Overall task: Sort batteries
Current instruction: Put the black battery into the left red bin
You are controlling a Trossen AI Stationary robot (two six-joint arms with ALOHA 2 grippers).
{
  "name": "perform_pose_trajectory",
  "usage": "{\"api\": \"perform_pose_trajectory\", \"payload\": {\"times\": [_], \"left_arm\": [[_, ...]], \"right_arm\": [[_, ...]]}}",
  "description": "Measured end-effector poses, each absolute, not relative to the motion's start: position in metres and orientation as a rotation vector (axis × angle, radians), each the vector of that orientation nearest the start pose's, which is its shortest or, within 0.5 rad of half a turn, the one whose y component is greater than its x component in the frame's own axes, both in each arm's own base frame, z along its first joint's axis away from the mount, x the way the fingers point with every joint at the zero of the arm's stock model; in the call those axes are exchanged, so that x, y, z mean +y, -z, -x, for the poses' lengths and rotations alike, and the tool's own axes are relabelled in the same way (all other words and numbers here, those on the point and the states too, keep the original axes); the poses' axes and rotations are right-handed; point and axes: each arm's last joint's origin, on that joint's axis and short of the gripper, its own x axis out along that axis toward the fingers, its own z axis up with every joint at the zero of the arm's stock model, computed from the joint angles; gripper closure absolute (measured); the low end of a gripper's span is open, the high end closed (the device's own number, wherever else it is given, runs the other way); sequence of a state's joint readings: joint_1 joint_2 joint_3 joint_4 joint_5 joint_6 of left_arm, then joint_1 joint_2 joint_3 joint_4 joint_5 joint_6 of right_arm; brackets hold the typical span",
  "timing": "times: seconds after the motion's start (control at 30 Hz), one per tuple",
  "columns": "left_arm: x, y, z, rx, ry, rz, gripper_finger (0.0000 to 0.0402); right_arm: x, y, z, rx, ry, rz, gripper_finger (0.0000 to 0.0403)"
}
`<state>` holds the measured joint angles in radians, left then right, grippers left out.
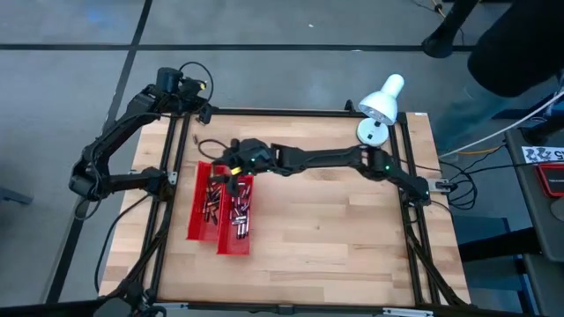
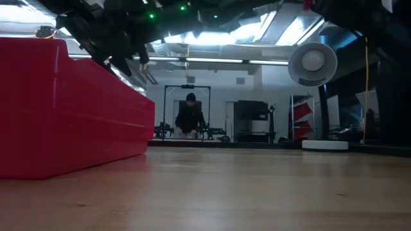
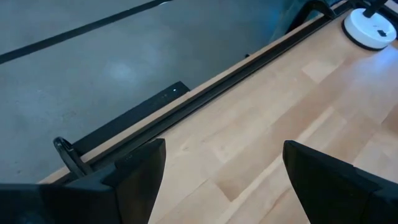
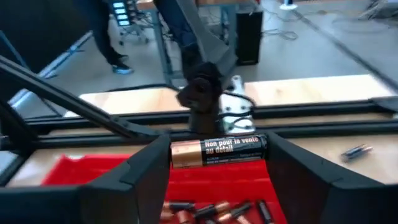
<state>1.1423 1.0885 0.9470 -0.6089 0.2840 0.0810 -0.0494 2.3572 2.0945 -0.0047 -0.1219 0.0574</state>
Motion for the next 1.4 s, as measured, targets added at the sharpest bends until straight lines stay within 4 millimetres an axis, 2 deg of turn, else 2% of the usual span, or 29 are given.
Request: {"api": "perform_pose_trajectory", "payload": {"times": [0.3,0.67,0.87,0.97,1.13,1.27,1.4], "left_arm": [[0.196,-0.298,-0.099,0.607,-0.791,0.424,0.0089],[0.197,-0.299,-0.099,0.593,-0.794,0.416,0.0089],[0.197,-0.298,-0.099,0.600,-0.792,0.417,0.0089],[0.196,-0.297,-0.098,0.611,-0.792,0.431,0.0089],[0.199,-0.289,-0.095,0.699,-0.968,0.480,0.0089],[0.207,-0.272,-0.103,0.800,-1.015,0.542,0.0089],[0.218,-0.244,-0.116,0.958,-0.970,0.591,0.0089]], "right_arm": [[-0.034,-0.249,-0.557,0.297,-0.059,-0.184,0.0155],[-0.032,-0.249,-0.556,0.301,-0.079,-0.186,0.0094],[-0.037,-0.249,-0.556,0.306,-0.068,-0.189,0.0082],[-0.046,-0.262,-0.549,0.310,-0.057,-0.219,0.0082],[-0.062,-0.309,-0.522,0.335,-0.055,-0.237,0.0082],[-0.072,-0.333,-0.495,0.446,-0.024,-0.246,0.0081],[-0.070,-0.360,-0.464,0.534,0.038,-0.195,0.0081]]}}
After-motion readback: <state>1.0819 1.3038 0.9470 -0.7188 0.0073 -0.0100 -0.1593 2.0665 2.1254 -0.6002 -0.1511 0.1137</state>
